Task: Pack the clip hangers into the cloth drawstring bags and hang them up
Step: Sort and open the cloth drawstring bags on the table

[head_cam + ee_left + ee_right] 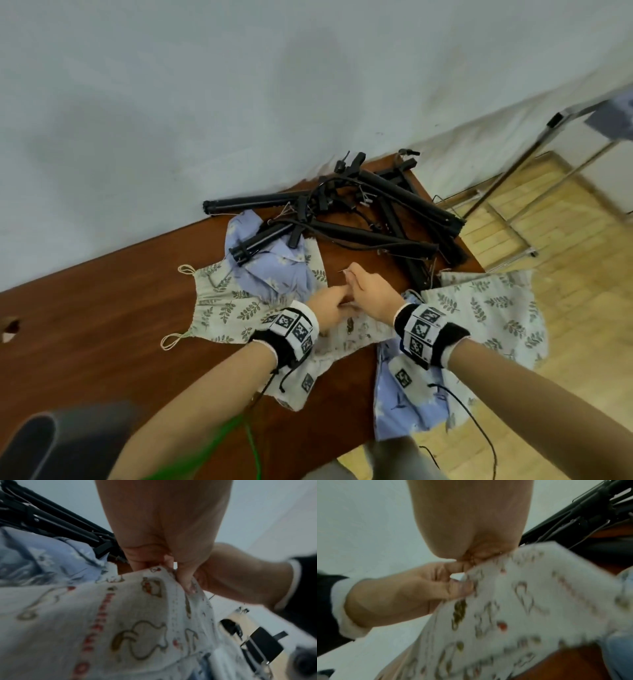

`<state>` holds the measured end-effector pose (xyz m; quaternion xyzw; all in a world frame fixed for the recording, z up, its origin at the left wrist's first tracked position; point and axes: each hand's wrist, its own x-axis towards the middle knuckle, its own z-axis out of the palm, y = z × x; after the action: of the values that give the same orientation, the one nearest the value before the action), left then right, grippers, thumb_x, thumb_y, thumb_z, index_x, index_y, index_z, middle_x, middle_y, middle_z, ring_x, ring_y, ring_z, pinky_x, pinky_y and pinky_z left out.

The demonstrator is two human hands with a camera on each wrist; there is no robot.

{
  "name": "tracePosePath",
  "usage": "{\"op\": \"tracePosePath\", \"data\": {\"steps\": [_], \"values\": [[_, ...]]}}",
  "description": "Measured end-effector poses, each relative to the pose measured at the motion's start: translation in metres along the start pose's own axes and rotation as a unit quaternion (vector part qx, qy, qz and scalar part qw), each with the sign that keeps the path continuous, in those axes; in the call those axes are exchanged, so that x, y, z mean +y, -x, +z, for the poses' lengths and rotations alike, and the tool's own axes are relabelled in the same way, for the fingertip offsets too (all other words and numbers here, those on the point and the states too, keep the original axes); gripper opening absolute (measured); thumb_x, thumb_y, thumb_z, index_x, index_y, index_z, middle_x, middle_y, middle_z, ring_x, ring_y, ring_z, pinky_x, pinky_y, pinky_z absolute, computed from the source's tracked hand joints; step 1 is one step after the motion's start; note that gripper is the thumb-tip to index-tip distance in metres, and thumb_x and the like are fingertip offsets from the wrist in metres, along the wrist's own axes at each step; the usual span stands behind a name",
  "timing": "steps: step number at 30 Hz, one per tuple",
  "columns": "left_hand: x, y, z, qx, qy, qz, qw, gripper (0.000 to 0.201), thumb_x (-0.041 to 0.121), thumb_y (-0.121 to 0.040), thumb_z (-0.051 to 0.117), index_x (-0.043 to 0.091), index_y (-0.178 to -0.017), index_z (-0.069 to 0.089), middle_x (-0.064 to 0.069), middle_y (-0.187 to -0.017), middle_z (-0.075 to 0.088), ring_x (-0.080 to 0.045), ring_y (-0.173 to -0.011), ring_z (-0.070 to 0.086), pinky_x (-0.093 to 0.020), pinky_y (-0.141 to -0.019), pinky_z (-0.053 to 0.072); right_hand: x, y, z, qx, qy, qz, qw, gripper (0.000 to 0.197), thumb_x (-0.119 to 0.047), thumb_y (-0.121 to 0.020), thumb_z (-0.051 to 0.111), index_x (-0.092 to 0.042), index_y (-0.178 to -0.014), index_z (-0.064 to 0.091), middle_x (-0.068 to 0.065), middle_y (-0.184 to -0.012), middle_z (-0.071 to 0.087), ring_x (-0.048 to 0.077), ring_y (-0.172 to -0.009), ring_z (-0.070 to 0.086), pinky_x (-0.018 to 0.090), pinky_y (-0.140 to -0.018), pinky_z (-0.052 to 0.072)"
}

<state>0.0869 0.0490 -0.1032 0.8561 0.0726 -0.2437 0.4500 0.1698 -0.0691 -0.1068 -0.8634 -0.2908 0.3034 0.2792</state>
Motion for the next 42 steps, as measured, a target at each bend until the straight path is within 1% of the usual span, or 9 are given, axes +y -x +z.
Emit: {"op": "tracePosePath", "data": {"steps": [6, 12, 15, 18, 24, 31, 35, 39, 42], "values": [[0.043, 0.003, -0.025, -0.011, -0.006, 0.011, 1.000, 0.054, 0.051, -0.082, 0.065, 0.013, -0.119, 0.054, -0.008, -0.103, 0.061, -0.022, -0.089, 0.060, -0.039, -0.079, 0.050, -0.009, 0.012, -0.058, 0.172, -0.097, -0.022, 0.980, 0.021, -0.026, -0.104, 0.034, -0.016, -0.090, 0.046, 0.008, -0.068, 0.055, 0.027, -0.060, 0.054, 0.037, -0.062, 0.044], [0.027, 0.033, -0.045, -0.079, -0.092, -0.067, 0.990, 0.053, 0.049, -0.086, 0.063, 0.019, -0.056, 0.033, 0.003, -0.054, 0.029, -0.007, -0.042, 0.026, -0.026, -0.049, 0.022, 0.017, 0.018, -0.140, 0.300, -0.164, 0.054, 0.938, 0.027, -0.028, -0.104, 0.033, -0.017, -0.082, 0.045, 0.006, -0.069, 0.053, 0.024, -0.063, 0.051, 0.036, -0.062, 0.044], [0.030, 0.040, -0.061, -0.018, 0.080, -0.115, 0.990, 0.051, 0.061, -0.077, 0.066, 0.016, -0.096, 0.052, 0.002, -0.099, 0.051, -0.011, -0.091, 0.052, -0.035, -0.088, 0.046, 0.022, 0.034, -0.162, 0.240, 0.067, 0.126, 0.960, 0.028, -0.027, -0.103, 0.033, -0.008, -0.089, 0.049, 0.010, -0.079, 0.056, 0.031, -0.075, 0.056, 0.034, -0.065, 0.039], [0.056, 0.038, -0.067, 0.048, 0.302, -0.109, 0.946, 0.062, 0.044, -0.065, 0.080, 0.008, -0.112, 0.060, -0.012, -0.138, 0.049, -0.029, -0.127, 0.047, -0.048, -0.109, 0.036, -0.007, 0.056, -0.158, 0.192, 0.035, 0.053, 0.979, 0.031, -0.021, -0.101, 0.042, -0.002, -0.080, 0.053, 0.004, -0.077, 0.052, 0.020, -0.072, 0.057, 0.029, -0.061, 0.034], [0.109, 0.043, -0.067, -0.060, 0.453, -0.031, 0.889, 0.007, 0.016, -0.078, 0.058, 0.010, -0.081, 0.062, -0.011, -0.087, 0.060, -0.022, -0.078, 0.058, -0.035, -0.080, 0.045, -0.066, 0.096, -0.126, -0.062, -0.296, -0.058, 0.951, 0.022, -0.016, -0.099, 0.051, 0.000, -0.084, 0.054, 0.001, -0.088, 0.061, 0.016, -0.071, 0.065, 0.027, -0.063, 0.055], [0.113, 0.055, -0.073, -0.117, 0.585, 0.026, 0.802, 0.026, 0.015, -0.084, 0.054, 0.011, -0.108, 0.063, -0.009, -0.100, 0.055, -0.020, -0.084, 0.050, -0.032, -0.079, 0.038, -0.054, 0.095, -0.127, 0.000, -0.484, -0.078, 0.872, 0.023, -0.004, -0.094, 0.052, -0.003, -0.074, 0.064, 0.031, -0.111, 0.058, 0.032, -0.100, 0.062, 0.032, -0.086, 0.056], [0.119, 0.058, -0.060, -0.074, 0.404, 0.086, 0.908, 0.080, -0.014, -0.071, 0.052, 0.025, -0.139, 0.040, -0.004, -0.113, 0.061, -0.015, -0.095, 0.063, -0.032, -0.082, 0.053, -0.053, 0.103, -0.136, -0.012, -0.593, -0.068, 0.802, 0.017, -0.011, -0.096, 0.048, -0.002, -0.083, 0.054, 0.018, -0.097, 0.063, 0.028, -0.092, 0.065, 0.034, -0.086, 0.056], [0.137, 0.057, -0.051, -0.011, 0.302, 0.136, 0.943, 0.076, -0.005, -0.075, 0.059, 0.028, -0.140, 0.039, 0.002, -0.105, 0.062, -0.007, -0.090, 0.062, -0.020, -0.073, 0.050, -0.064, 0.110, -0.145, 0.127, -0.405, -0.127, 0.896, 0.028, -0.027, -0.094, 0.056, -0.001, -0.085, 0.062, 0.005, -0.127, 0.060, 0.039, -0.100, 0.064, 0.055, -0.088, 0.054], [0.154, 0.051, -0.051, 0.009, 0.236, 0.151, 0.960, 0.047, -0.008, -0.087, 0.052, 0.023, -0.123, 0.053, 0.008, -0.089, 0.062, 0.002, -0.078, 0.060, -0.016, -0.072, 0.047, -0.080, 0.128, -0.156, 0.270, -0.145, -0.246, 0.919, 0.023, -0.033, -0.094, 0.051, -0.018, -0.082, 0.065, -0.016, -0.136, 0.052, 0.015, -0.078, 0.067, 0.033, -0.075, 0.055]]}}
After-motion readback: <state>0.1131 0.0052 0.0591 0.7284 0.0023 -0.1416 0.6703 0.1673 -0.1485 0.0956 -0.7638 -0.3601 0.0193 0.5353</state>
